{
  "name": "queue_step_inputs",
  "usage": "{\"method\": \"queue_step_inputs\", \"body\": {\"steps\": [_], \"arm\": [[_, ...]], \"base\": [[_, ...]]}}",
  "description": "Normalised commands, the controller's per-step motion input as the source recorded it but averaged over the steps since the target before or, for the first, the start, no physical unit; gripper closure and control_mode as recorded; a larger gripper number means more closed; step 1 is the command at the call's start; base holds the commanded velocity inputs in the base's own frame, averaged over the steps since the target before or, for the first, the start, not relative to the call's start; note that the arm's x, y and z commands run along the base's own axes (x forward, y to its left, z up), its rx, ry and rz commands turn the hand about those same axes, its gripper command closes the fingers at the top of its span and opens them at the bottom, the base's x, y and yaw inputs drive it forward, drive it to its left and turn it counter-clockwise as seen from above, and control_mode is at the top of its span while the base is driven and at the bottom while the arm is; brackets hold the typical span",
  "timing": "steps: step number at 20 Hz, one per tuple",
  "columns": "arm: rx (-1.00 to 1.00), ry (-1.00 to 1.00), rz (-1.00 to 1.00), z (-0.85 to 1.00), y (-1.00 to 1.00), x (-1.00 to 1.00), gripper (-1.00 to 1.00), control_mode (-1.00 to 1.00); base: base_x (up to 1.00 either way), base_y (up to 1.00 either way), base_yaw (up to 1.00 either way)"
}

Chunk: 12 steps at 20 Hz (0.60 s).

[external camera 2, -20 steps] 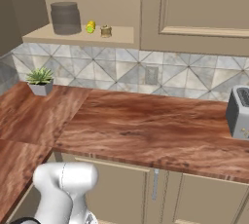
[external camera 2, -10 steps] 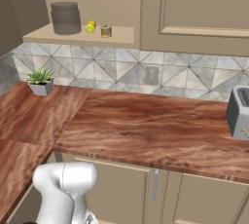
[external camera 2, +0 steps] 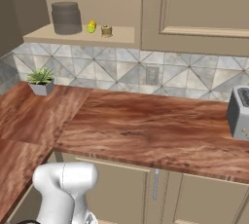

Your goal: Pick the jar and candle from the dining table and place them in the open cabinet. Close the cabinet after placing the objects.

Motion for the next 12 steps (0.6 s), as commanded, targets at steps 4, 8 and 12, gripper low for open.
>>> {"method": "queue_step_inputs", "body": {"steps": [4,8,12], "arm": [[0.22,-0.01,-0.10,0.11,-0.23,0.51,-1.00,-1.00],[0.22,0.00,-0.11,0.08,-0.25,0.53,-1.00,-1.00],[0.17,-0.04,-0.11,0.23,-0.45,0.25,-1.00,-1.00]], "base": [[0.00,0.00,0.00],[0.00,0.00,0.00],[0.00,0.00,0.00]]}}
